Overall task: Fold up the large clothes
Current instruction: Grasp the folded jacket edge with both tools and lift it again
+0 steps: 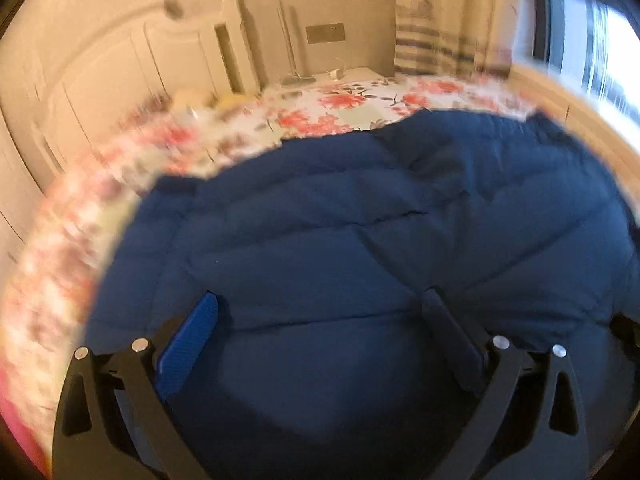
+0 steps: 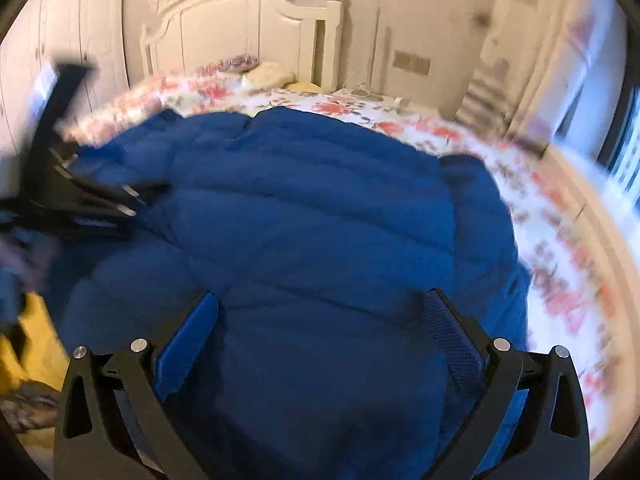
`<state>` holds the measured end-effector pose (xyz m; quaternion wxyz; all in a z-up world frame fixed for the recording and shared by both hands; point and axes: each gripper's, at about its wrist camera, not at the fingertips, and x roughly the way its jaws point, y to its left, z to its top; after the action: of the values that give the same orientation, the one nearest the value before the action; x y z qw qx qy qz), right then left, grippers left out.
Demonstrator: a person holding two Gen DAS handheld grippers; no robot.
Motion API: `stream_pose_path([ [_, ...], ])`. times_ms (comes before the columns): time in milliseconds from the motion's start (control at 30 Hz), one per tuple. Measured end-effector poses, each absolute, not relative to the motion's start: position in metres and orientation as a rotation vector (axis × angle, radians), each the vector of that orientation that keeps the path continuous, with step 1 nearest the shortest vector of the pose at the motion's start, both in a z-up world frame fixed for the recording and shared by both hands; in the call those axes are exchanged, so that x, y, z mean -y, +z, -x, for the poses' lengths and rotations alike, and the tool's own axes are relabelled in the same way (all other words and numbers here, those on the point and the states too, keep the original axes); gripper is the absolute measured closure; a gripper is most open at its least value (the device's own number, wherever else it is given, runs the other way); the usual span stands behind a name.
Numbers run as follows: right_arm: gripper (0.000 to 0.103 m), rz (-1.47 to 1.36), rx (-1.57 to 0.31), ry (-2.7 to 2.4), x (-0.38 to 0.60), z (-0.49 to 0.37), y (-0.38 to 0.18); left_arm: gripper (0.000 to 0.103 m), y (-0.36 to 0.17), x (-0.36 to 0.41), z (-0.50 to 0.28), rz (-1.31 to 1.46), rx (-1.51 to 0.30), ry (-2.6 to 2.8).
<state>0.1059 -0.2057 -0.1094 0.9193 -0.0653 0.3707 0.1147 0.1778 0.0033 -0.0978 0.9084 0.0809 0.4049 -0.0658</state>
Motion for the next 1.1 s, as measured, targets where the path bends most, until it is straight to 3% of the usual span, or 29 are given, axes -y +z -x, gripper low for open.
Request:
stream_pose_path([
  [233,0.005,-0.249,-0.609,0.165,0.336,-0.016,-0.092,0.002,-0.102,-0.009,-0.176,-0.150,-0.839,-0.153],
  [433,0.005,-0.356,-0.666,0.217,0.346,0.032,-0.133,0.002,-0.102,-0.004,-0.176,-0.170,-0.827,-0.132],
  [1100,0.004,-0.484,-0.724,0.391,0.282,-0.052,-0.152,0.002,-0.103,-0.006,-0.175,-0.177,-0.823,-0.126],
])
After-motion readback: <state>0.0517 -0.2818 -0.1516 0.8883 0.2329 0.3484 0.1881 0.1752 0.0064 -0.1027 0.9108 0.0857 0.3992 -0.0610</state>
